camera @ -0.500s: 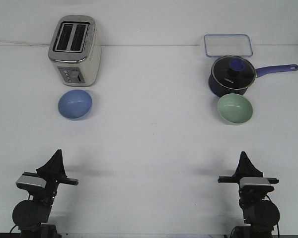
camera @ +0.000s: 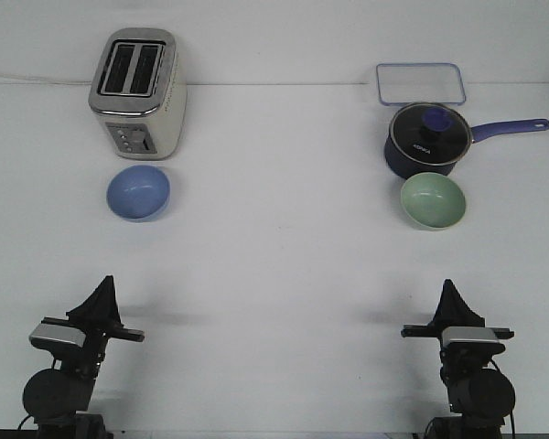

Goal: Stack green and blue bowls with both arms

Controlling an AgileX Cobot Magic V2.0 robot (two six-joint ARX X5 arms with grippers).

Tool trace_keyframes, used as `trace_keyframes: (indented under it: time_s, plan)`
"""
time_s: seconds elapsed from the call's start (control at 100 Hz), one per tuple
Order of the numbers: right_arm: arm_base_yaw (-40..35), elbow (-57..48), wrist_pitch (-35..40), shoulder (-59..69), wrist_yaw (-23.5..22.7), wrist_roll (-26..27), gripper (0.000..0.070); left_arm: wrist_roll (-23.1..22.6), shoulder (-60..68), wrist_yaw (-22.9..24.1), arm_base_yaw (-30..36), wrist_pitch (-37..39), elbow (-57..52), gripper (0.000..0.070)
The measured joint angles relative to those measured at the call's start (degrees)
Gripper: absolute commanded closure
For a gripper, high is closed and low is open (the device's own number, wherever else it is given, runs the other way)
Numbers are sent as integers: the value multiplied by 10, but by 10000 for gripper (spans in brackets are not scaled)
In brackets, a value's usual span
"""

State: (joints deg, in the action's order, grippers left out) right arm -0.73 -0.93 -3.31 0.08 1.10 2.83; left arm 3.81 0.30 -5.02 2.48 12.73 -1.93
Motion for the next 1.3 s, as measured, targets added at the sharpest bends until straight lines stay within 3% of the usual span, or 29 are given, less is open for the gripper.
trace_keyframes:
  time_s: [0.29,0.53,0.99,1.3]
  plan:
    - [0,-68,38,16,6,7,700,0,0,0,0,0,0,690]
    - [0,-166,148,112,6,7,700,0,0,0,0,0,0,690]
    - [0,-453,400,359,6,3,700,0,0,0,0,0,0,690]
    - [0,-537,467,478,6,-8,700,0,0,0,0,0,0,690]
